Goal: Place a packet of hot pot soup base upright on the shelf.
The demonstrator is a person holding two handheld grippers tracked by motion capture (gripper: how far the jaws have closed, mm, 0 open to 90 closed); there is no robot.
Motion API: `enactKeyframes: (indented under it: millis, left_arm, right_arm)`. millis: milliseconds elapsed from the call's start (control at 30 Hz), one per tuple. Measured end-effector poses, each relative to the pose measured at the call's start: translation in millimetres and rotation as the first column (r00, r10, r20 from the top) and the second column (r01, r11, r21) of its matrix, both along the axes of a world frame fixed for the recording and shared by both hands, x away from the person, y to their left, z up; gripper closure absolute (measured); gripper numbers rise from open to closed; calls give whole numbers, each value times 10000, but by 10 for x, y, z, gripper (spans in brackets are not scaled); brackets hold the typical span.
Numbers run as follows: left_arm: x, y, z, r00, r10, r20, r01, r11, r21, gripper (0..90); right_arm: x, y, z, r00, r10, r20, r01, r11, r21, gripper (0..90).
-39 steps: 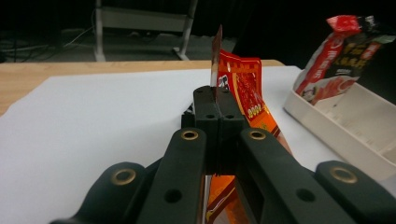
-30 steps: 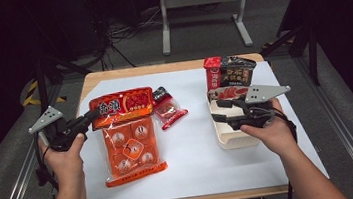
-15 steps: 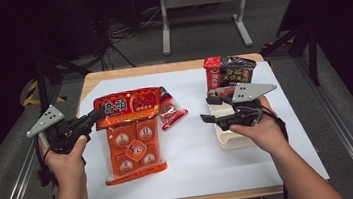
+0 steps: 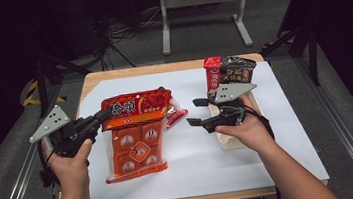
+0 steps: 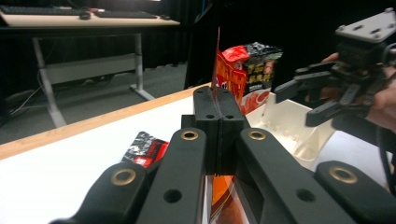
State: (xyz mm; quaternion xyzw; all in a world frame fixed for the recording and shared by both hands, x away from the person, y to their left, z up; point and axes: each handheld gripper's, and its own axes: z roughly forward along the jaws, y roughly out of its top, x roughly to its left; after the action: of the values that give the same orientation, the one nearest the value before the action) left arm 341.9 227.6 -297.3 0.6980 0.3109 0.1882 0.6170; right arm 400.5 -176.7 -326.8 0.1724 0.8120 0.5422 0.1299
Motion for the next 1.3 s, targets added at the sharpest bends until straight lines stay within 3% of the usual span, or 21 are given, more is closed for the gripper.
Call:
enactKeyframes:
  millis: [467, 867, 1300]
  left_arm:
    - [-107, -111, 100, 9989, -462, 103, 461, 9989, 57, 900]
    - [-161, -193, 144, 9959, -825, 369, 818, 9965, 199, 900]
    - [-230, -280, 190, 9901, -1214, 702, 1190, 9922, 377, 900]
  right_arm:
    - [50, 242, -94, 9992, 388, -66, -388, 9992, 31, 319]
    - [130, 397, -234, 9918, 892, -914, -866, 9957, 314, 237]
    - [109, 568, -311, 9894, 1161, -878, -1120, 9924, 501, 191]
